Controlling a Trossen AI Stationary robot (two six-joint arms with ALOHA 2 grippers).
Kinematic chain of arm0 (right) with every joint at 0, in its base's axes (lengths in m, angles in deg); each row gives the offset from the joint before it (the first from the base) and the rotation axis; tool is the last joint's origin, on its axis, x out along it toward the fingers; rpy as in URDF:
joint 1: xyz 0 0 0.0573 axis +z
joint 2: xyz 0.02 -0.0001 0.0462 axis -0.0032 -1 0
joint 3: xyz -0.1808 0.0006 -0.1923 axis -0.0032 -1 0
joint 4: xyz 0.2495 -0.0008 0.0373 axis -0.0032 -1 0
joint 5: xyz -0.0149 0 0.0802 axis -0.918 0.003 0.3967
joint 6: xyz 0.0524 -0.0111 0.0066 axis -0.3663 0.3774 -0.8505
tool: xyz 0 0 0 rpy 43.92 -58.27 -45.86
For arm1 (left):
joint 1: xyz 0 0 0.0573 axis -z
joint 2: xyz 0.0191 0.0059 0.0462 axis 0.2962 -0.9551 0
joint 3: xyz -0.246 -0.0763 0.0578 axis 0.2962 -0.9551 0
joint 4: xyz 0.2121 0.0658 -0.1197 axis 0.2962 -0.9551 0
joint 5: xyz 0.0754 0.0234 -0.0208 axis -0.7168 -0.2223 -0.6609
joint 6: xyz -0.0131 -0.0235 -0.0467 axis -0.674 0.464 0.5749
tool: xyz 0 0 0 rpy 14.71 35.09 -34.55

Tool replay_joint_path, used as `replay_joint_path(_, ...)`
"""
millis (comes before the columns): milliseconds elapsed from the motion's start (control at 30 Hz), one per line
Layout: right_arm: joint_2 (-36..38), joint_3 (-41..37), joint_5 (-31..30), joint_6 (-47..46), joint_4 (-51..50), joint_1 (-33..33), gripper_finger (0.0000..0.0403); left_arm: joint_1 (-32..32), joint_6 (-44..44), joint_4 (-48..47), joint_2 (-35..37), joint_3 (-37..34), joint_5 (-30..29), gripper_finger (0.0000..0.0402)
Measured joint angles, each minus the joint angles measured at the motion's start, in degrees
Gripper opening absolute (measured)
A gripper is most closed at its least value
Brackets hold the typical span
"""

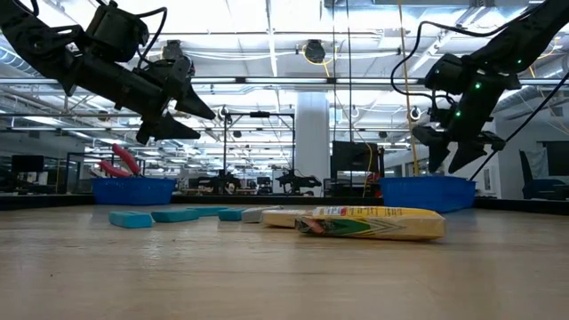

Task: Pick & Place School Supplies
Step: Put the yellow crayon box into the top right blue basket

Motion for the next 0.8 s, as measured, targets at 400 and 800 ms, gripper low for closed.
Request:
replay_joint_path(400,0.2,0.0,19.8,6.9,11.0,6.1,0.0224,0.0,3.0,0.0,0.0,0.0,-2.2,0.0312)
replay_joint_path(800,0.2,0.0,31.4,11.7,28.4,30.6,0.0212,4.4,4.2,-4.0,0.0,0.0,11.1,0.0312)
